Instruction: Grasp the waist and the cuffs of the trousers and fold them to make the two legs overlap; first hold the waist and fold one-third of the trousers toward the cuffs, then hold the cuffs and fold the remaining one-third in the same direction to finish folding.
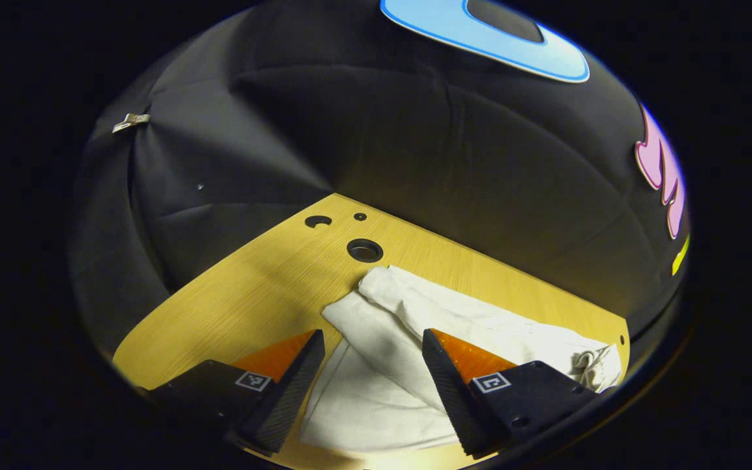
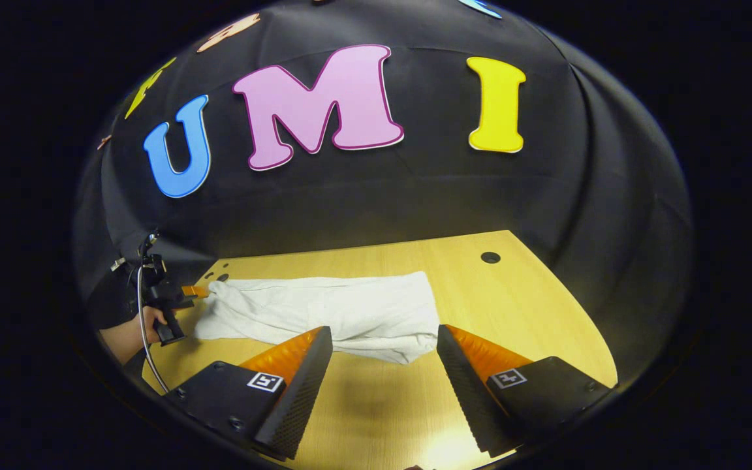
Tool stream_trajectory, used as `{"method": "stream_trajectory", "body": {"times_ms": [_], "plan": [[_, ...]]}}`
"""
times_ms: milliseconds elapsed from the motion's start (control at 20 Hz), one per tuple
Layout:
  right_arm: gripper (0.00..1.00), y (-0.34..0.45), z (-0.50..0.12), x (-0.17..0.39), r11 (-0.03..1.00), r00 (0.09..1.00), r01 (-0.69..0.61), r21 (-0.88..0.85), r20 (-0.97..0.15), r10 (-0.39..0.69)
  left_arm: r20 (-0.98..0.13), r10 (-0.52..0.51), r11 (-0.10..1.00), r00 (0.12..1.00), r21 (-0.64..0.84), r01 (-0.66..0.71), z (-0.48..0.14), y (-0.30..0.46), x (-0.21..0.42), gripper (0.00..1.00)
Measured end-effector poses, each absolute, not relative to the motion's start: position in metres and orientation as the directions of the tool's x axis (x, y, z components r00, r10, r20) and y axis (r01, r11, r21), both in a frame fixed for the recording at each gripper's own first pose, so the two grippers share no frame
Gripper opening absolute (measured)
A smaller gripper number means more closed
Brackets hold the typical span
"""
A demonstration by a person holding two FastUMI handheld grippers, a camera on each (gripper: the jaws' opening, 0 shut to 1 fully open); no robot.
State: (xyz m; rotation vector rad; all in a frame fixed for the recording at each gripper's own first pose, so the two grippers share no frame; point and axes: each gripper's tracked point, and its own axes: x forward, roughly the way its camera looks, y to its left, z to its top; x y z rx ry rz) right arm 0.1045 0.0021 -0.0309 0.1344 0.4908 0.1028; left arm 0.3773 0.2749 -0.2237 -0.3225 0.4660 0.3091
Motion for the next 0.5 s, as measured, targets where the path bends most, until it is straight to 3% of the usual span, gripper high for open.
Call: {"method": "stream_trajectory", "body": {"times_ms": [300, 500], "plan": [[0.99, -0.01, -0.019, 0.071, 0.991, 0.88, 0.007, 0.134, -0.471, 0.058, -0.558, 0.28, 0.934, 0.781, -0.03, -0.356, -0.262, 0.273, 0.395, 0.96], [0.98, -0.01, -0.018, 0.047, 0.994, 0.888, 0.014, 0.11, -0.458, 0.038, -0.56, 0.271, 0.939, 0.783, -0.027, -0.344, -0.266, 0.272, 0.399, 0.99]]}}
